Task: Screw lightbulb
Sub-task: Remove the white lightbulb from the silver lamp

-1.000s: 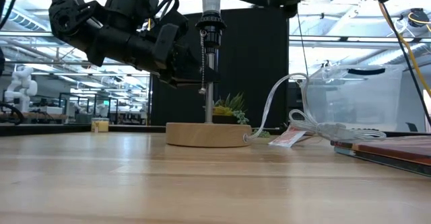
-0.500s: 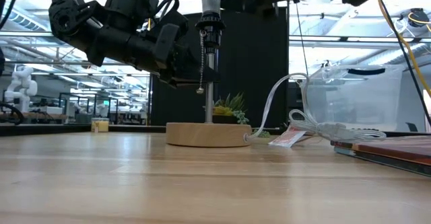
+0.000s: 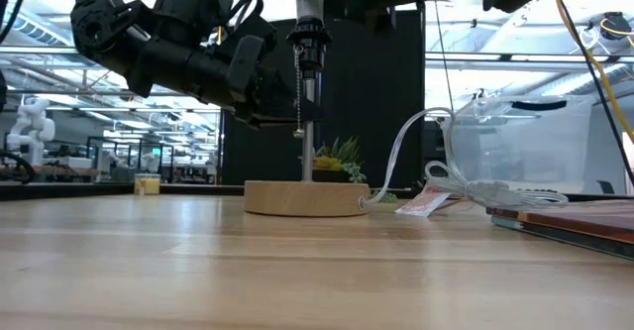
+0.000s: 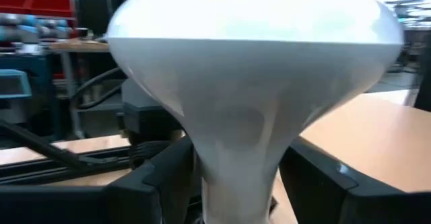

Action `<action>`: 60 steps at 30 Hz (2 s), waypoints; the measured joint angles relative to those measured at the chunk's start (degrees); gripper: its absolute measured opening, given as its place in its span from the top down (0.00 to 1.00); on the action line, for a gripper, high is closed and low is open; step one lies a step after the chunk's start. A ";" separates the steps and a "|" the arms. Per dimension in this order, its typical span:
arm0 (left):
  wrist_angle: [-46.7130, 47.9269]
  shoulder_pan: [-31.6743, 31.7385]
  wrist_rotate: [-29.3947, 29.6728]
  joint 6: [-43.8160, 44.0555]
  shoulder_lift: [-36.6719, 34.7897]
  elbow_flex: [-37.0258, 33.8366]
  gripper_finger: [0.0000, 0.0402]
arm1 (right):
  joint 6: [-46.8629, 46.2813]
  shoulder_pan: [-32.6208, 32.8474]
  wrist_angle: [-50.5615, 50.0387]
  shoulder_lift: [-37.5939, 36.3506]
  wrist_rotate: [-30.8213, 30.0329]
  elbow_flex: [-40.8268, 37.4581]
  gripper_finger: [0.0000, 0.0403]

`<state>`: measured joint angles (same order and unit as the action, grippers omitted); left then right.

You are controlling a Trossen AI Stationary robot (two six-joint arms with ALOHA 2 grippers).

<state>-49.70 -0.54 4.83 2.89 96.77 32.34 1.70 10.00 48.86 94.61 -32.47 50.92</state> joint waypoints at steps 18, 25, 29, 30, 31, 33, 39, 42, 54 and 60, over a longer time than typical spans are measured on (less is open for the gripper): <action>0.44 -0.24 -5.51 -1.38 -0.04 -0.07 0.89 | 1.89 -3.63 -7.67 -3.47 16.74 0.02 0.58; 0.92 -0.17 -9.34 -1.78 -0.04 0.02 0.89 | 3.80 -6.38 -14.39 -6.66 26.98 0.04 0.58; 1.30 -0.17 -11.95 -2.13 -0.04 0.04 0.89 | 5.01 -8.24 -15.91 -6.97 34.35 0.16 0.58; 1.40 -0.17 -12.53 -2.16 -0.04 0.05 0.89 | 5.22 -8.58 -16.12 -6.99 35.69 0.17 0.57; 1.53 -0.17 -13.02 -2.19 -0.04 0.07 0.89 | 5.45 -8.86 -16.26 -6.99 36.81 0.17 0.57; 1.79 -0.17 -13.29 -2.17 -0.04 0.09 0.89 | 5.89 -8.96 -16.43 -6.99 37.53 0.17 0.56; 2.31 -0.24 -13.39 -2.07 -0.09 0.11 0.89 | 5.92 -8.92 -17.00 -6.69 36.94 -0.09 0.48; 2.36 -0.28 -13.04 -2.04 -0.09 0.09 0.89 | 4.65 -8.76 -16.31 -6.84 36.94 -0.07 0.42; 2.36 -0.35 -9.20 -1.69 -0.09 0.02 0.89 | 1.04 -4.62 -26.81 -13.82 26.27 -0.07 0.36; 2.39 -0.35 -8.13 -1.41 -0.08 0.02 0.89 | -1.05 -0.78 -29.69 -13.84 11.37 -0.07 0.36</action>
<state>-47.31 -0.89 -3.30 1.48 96.69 32.36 0.65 9.22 19.17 80.77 -21.10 50.85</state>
